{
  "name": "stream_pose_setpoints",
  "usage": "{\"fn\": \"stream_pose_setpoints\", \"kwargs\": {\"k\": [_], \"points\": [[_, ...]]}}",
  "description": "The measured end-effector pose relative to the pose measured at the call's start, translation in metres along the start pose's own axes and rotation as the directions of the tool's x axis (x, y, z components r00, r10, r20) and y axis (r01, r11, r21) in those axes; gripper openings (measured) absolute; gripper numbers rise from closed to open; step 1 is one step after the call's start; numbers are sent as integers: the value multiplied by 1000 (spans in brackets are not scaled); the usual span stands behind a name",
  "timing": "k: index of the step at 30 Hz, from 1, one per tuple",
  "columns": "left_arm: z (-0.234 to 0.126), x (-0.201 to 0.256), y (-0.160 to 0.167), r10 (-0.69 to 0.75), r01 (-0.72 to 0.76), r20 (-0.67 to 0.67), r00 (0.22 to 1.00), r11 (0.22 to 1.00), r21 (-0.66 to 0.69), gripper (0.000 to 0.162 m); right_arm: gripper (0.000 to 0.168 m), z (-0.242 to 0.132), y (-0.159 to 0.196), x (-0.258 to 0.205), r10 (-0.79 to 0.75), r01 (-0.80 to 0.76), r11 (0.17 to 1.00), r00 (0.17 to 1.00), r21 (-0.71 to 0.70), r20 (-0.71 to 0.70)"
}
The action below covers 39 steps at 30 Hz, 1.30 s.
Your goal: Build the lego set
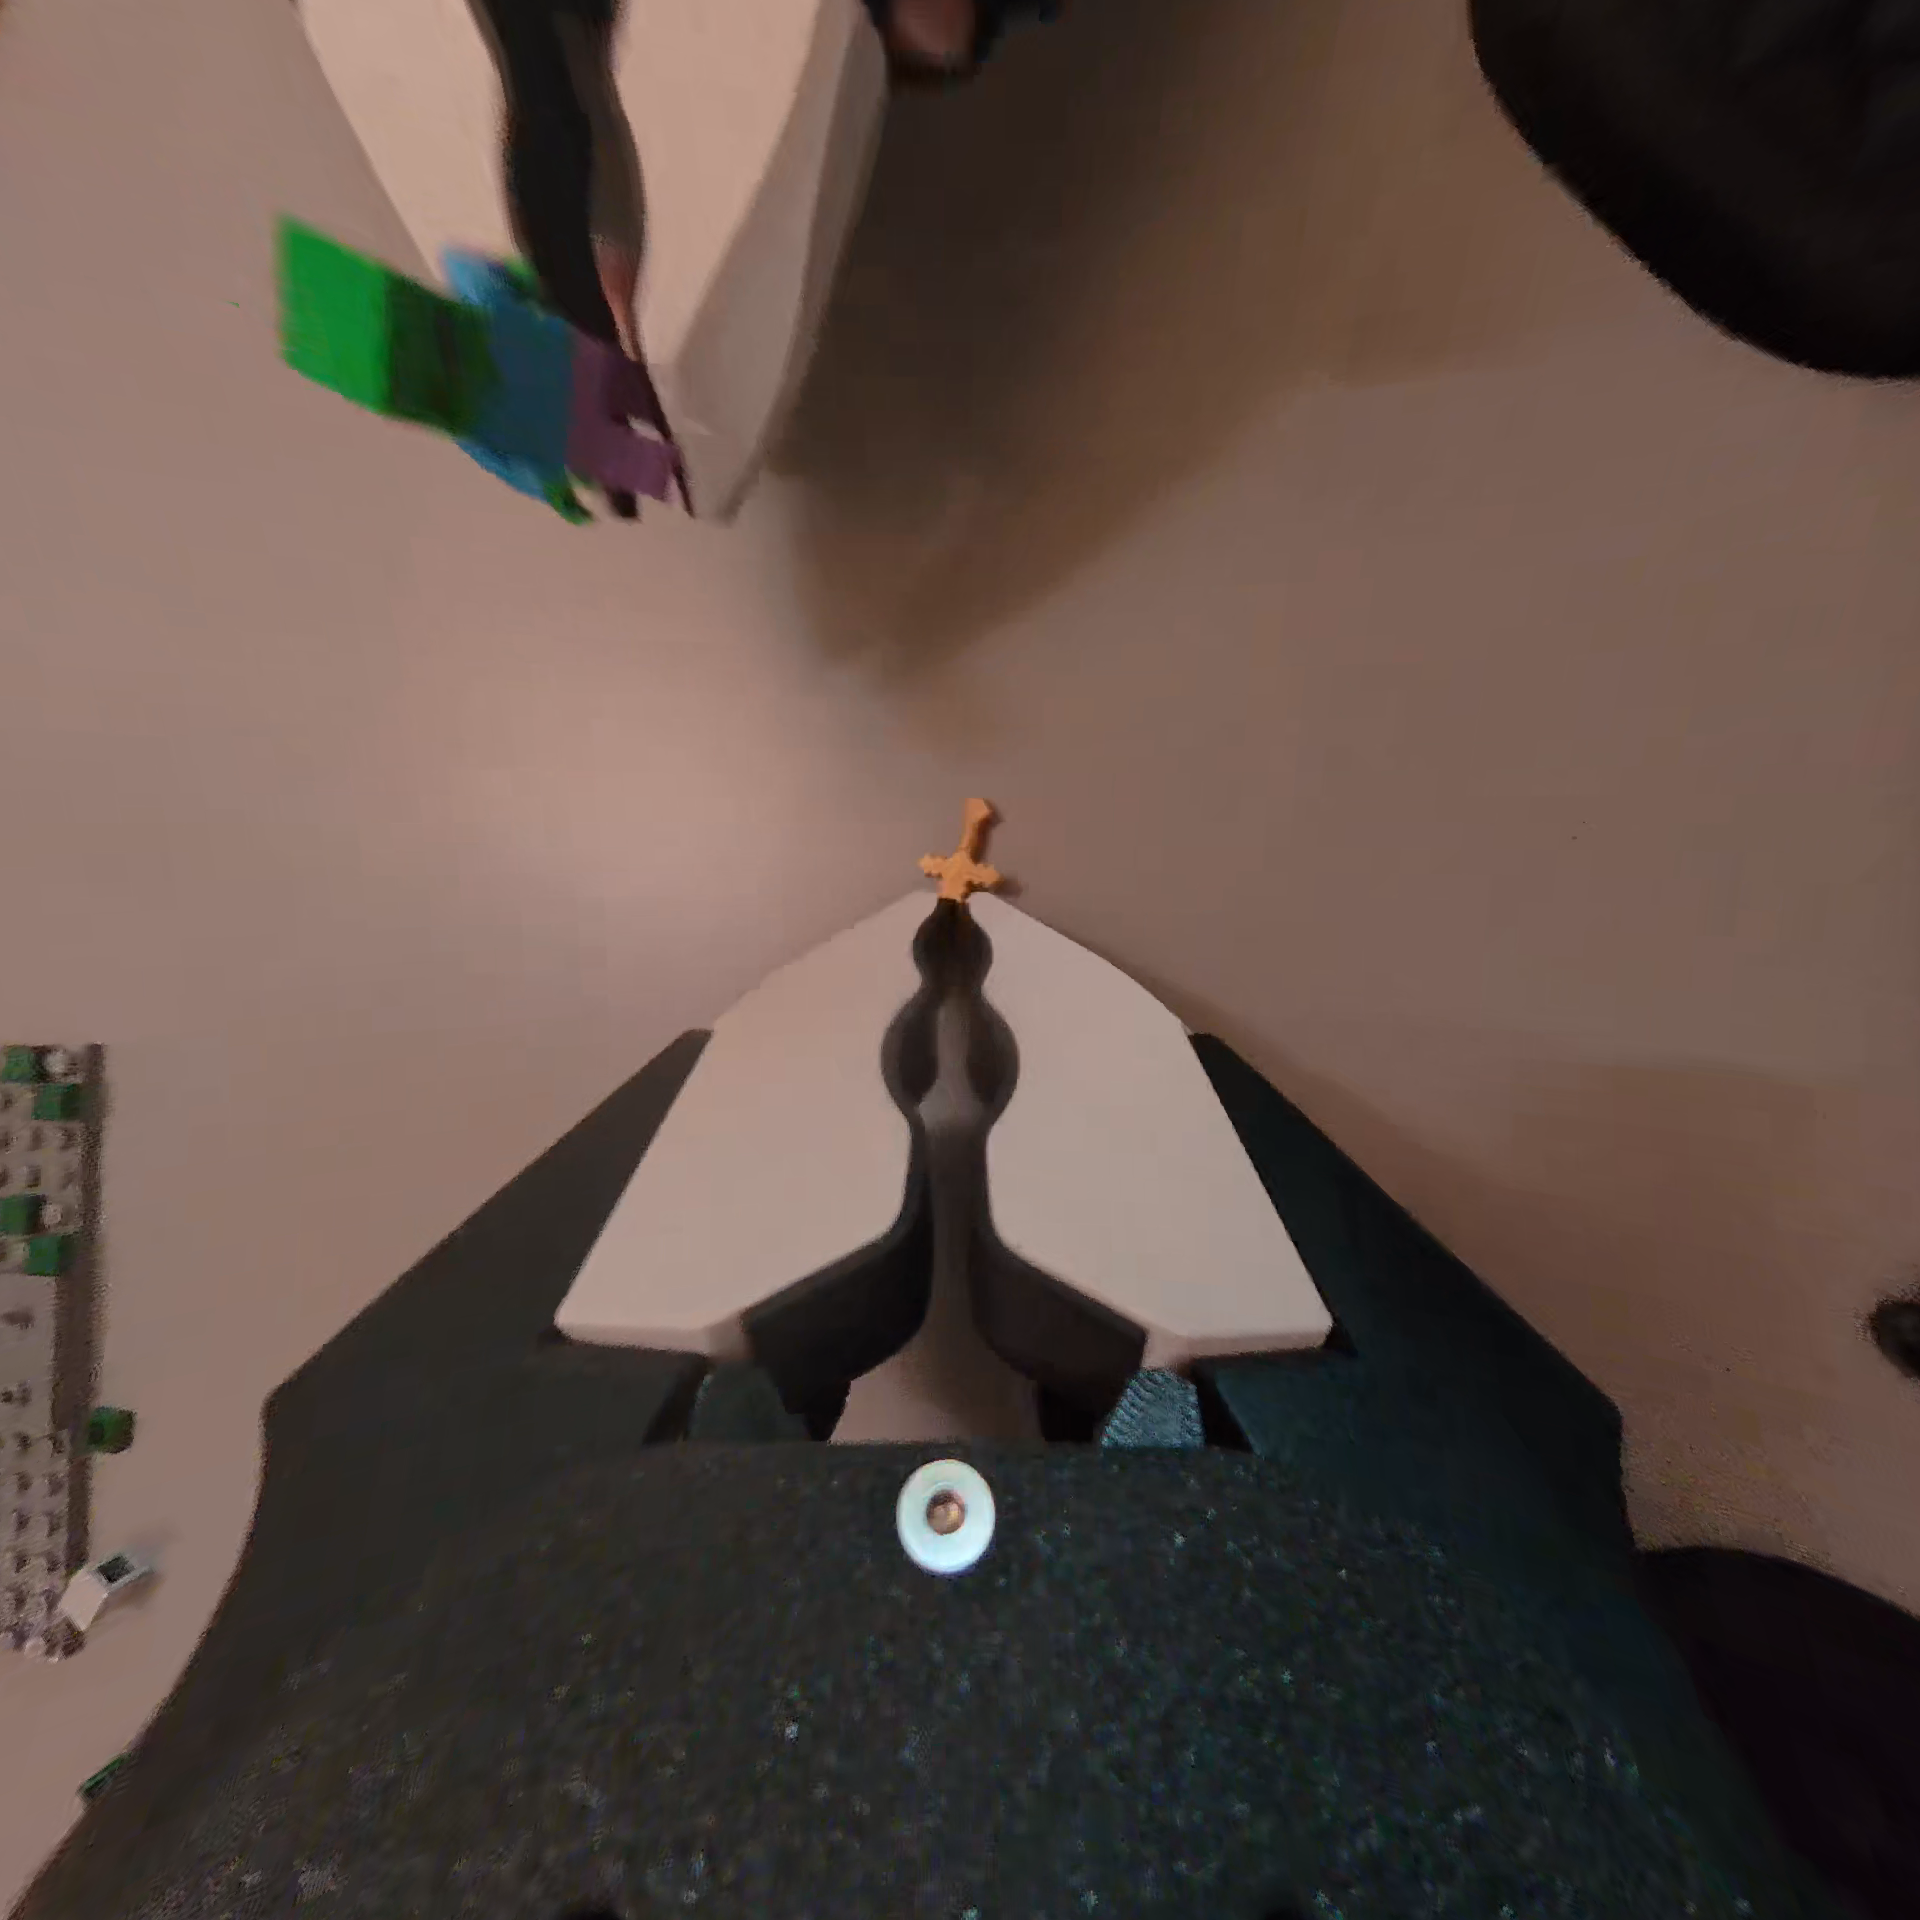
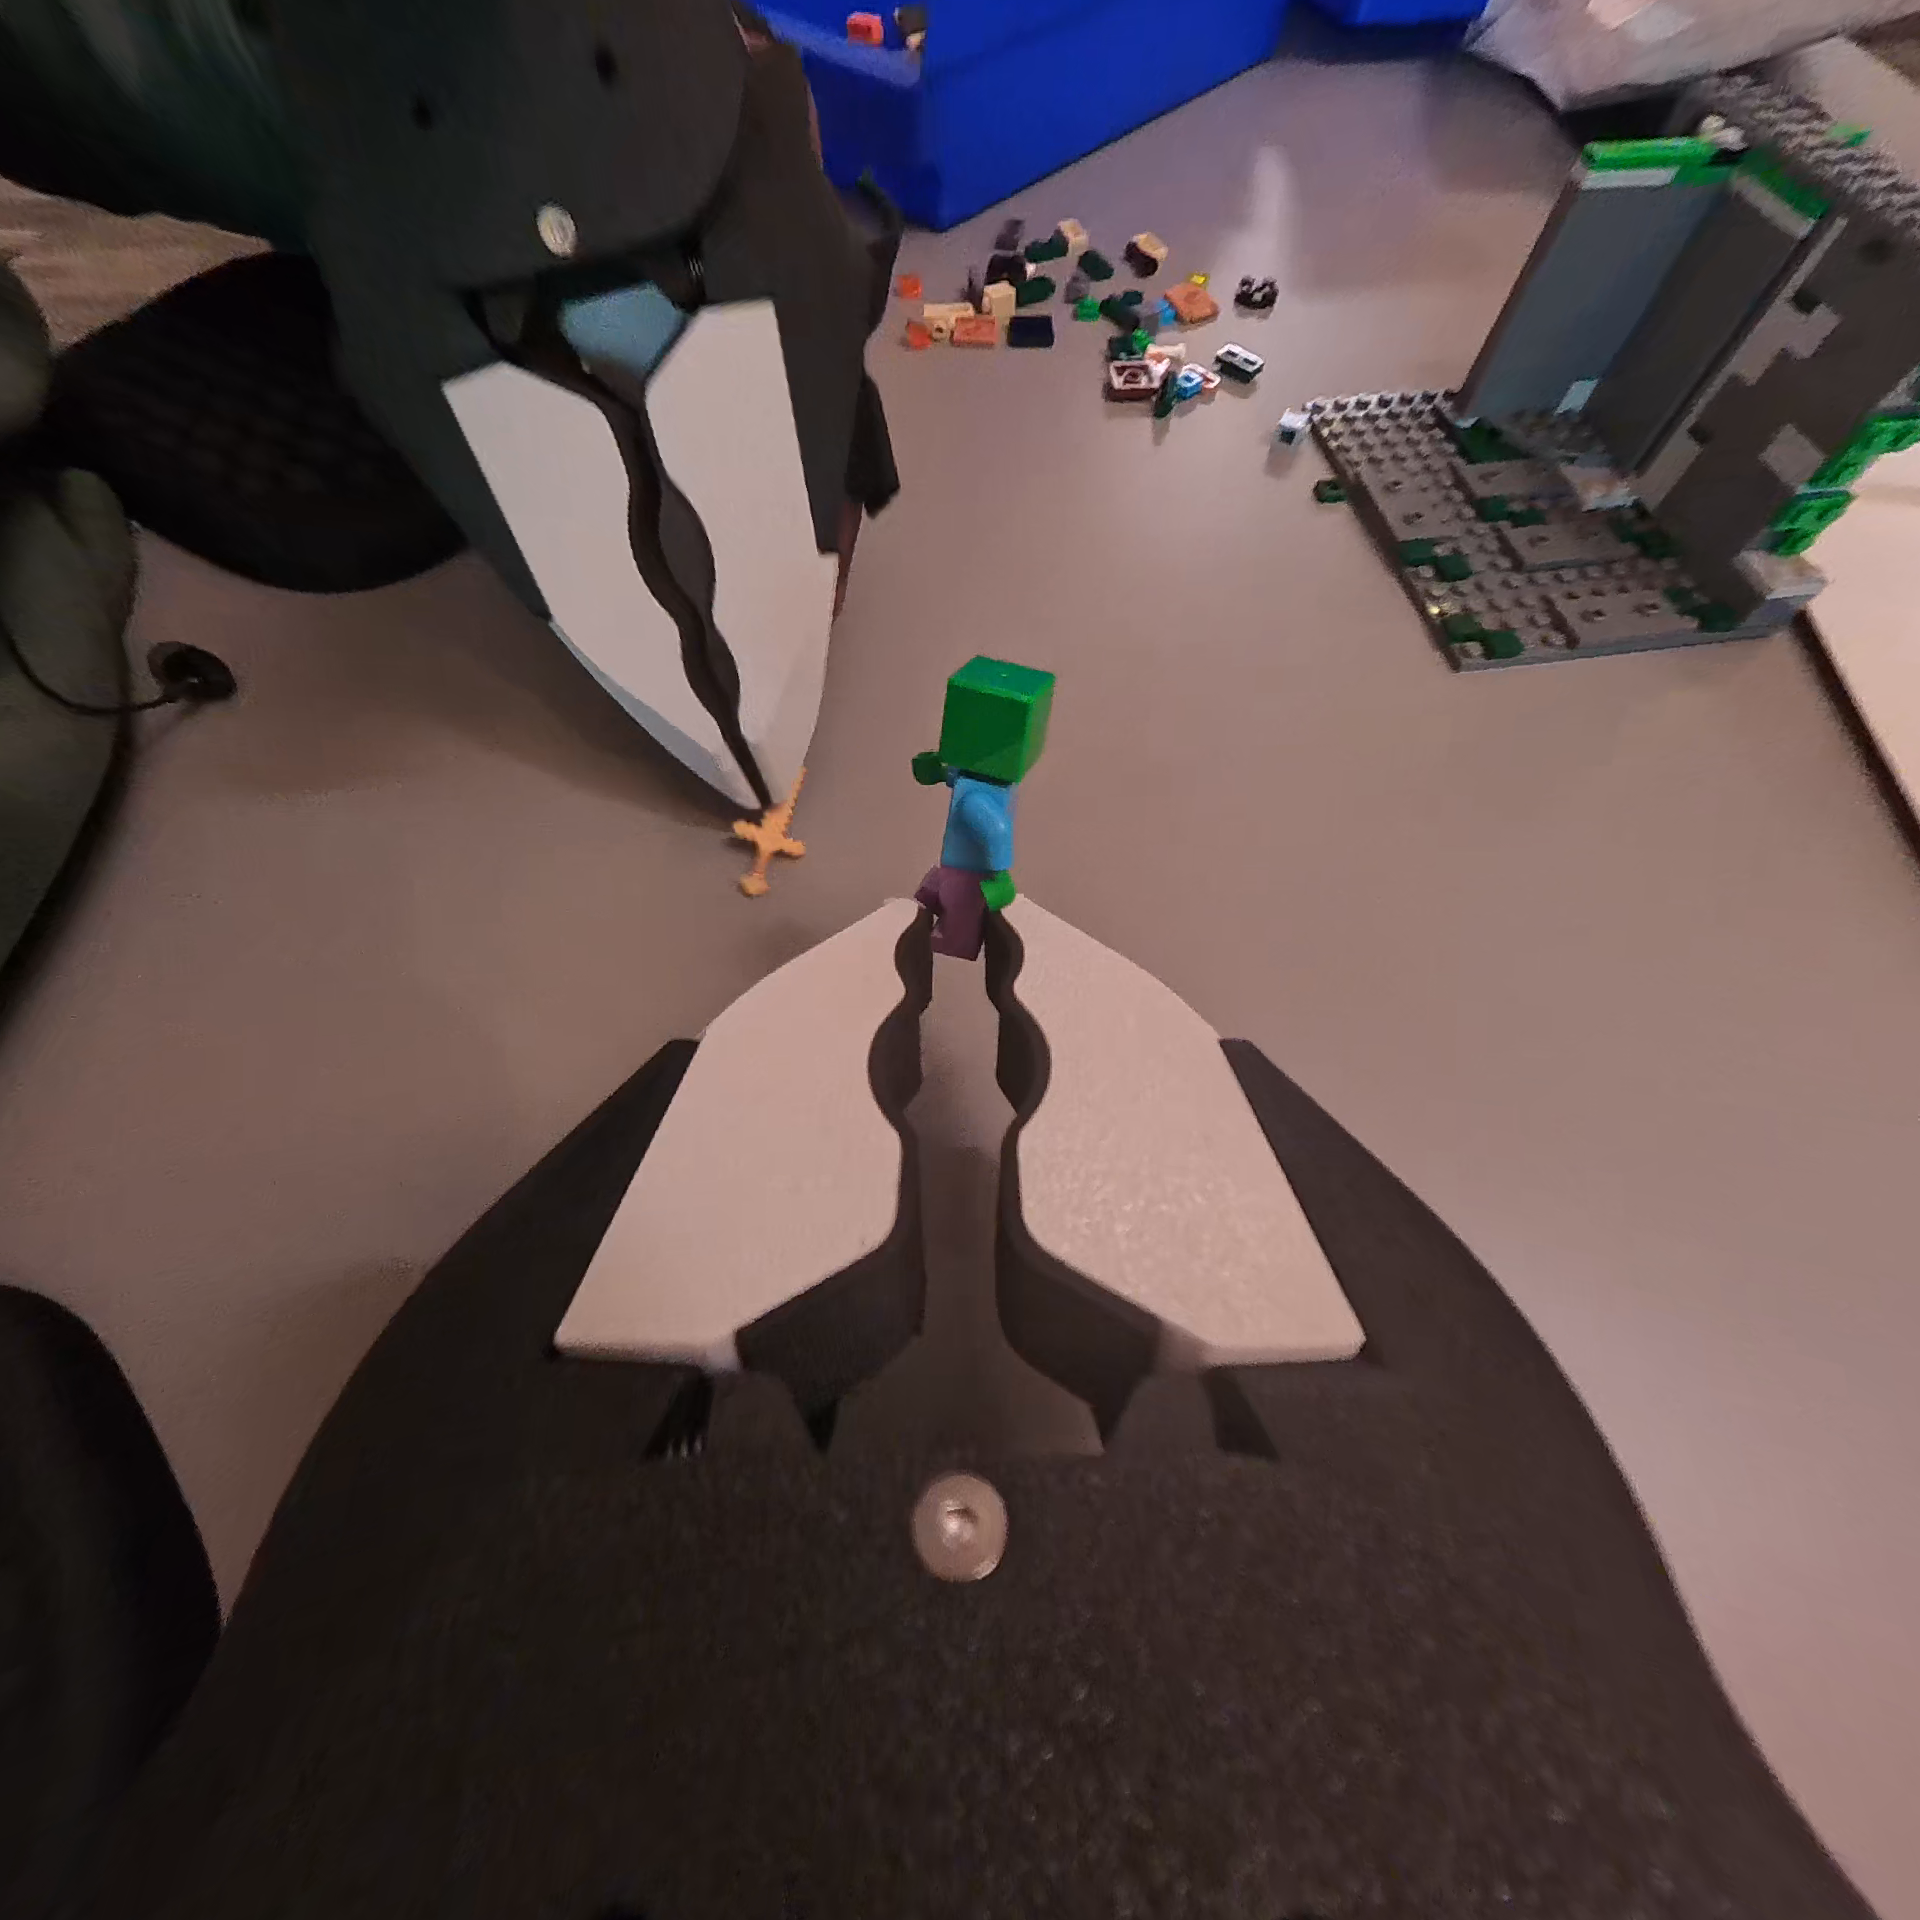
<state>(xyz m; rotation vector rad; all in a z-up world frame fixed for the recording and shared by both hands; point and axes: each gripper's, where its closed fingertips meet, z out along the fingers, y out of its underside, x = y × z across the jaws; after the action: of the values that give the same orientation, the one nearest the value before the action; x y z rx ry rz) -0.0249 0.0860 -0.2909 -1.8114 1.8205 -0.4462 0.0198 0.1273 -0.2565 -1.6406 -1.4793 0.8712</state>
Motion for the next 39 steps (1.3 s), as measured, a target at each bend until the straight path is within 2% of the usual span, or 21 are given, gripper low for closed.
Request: {"fn": "stream_pose_setpoints", "kwargs": {"k": [4, 9, 12, 15, 19, 29, 32, 33, 36, 39], "points": [[-13, -6, -13, 13, -20, 82, 997, 996, 88, 0, 9, 6, 5, -3, 6, -6, 999, 1000, -35, 10], [-18, -9, -9, -18, 8, 96, 995, 995, 101, 0, 9, 8, 8, -2, 14, -14, 998, 1000, -61, -2], [-11, -2, -4, -171, 172, -21, 985, 981, 90, 0, 9, 8, 10, 1, 26, -27, 997, 1000, -68, -17], [-6, -1, -7, -322, 331, -103, 941, 939, 93, 15, 9, 7, 12, 4, 42, -44, 996, 999, -74, -30], [0, -5, -6, -449, 459, -117, 886, 885, 76, 34, 9, 4, 12, 8, 58, -60, 996, 998, -59, -38], [9, 2, -7, -389, 388, -25, 921, 921, -25, 45, 9, -2, 14, 14, 77, -79, 996, 996, -42, -43], [11, 0, -5, -330, 333, 58, 942, 941, -59, 41, 9, -2, 14, 15, 78, -80, 996, 996, -39, -45], [11, 3, -6, -332, 335, 55, 942, 940, -65, 34, 9, -1, 15, 15, 79, -80, 996, 996, -40, -45], [11, 5, -7, -336, 340, 63, 940, 938, -64, 31, 9, 0, 16, 14, 76, -78, 996, 996, -44, -44], [12, 8, -9, -327, 329, 52, 944, 943, -48, 12, 9, 0, 15, 13, 76, -77, 996, 996, -42, -39]]}}
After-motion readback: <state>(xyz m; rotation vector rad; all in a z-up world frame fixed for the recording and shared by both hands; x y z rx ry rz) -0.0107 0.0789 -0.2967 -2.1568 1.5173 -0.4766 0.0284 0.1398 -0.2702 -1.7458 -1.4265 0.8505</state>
